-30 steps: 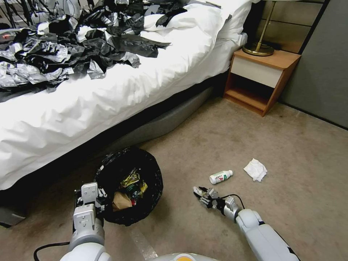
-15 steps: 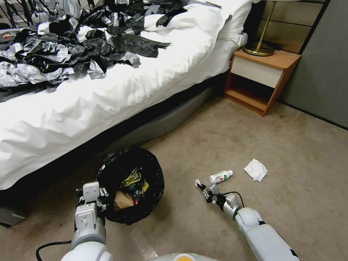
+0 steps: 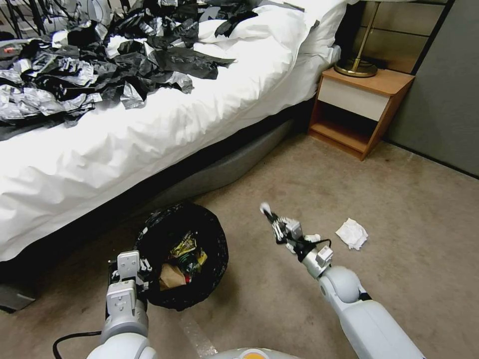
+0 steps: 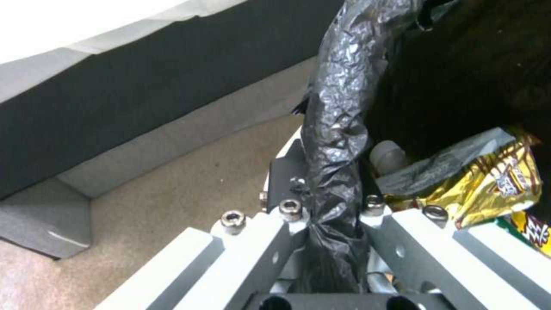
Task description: Pick up the trash bin, then pick up the garbage from the floor and place it into the trash bin.
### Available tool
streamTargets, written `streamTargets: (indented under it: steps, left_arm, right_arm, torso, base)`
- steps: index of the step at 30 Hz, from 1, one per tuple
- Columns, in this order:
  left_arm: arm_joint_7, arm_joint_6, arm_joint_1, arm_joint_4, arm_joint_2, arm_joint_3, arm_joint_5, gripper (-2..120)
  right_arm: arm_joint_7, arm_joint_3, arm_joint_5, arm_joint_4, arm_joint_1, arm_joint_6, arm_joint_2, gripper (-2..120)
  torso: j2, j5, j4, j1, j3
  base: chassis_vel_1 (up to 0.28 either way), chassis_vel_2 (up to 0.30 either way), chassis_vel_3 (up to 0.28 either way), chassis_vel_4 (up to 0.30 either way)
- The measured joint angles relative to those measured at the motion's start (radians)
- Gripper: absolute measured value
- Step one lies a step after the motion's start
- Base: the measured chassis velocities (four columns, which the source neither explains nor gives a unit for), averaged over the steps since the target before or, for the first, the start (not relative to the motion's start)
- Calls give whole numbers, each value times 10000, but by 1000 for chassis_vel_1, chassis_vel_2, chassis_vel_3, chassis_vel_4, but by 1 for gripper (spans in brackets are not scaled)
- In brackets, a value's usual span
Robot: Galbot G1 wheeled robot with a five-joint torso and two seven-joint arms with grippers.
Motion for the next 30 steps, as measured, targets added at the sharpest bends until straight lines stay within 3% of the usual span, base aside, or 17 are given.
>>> streamTargets:
  steps: [2,9,14,18,26,30]
  left_arm:
    - [1,0,42,1,17,37,5,0]
    - [47,0,118,1,34,216,-6,0]
    - [50,5,155,6,33,288,7,0]
    - [51,13,190,5,22,341,14,0]
    - [51,35,111,5,-1,452,40,0]
    - [52,38,90,34,-15,497,61,0]
  right_arm:
    - [-73,-351,162,1228,-168,-138,-232,0]
    - [152,-1975,-320,2238,-120,-492,-686,0]
    - [622,-3572,-812,1660,578,-851,-511,0]
    - [856,-4185,-904,1126,882,-1077,-282,0]
    - [1033,-4560,-1103,116,1135,-1287,6,0]
    - [1087,-4558,-1159,-73,1146,-1310,52,14]
  torso:
    - [0,-3,0,0,0]
    - [0,0,-1,0,1]
    - [0,1,1,0,0]
    - [0,0,1,0,1]
    - [0,-1,-1,0,1]
    - [0,0,-1,0,1]
  base:
    - [0,0,0,0]
    - [0,0,0,0]
    - [0,0,0,0]
    - [0,0,0,0]
    - [0,0,0,0]
    - [0,0,0,0]
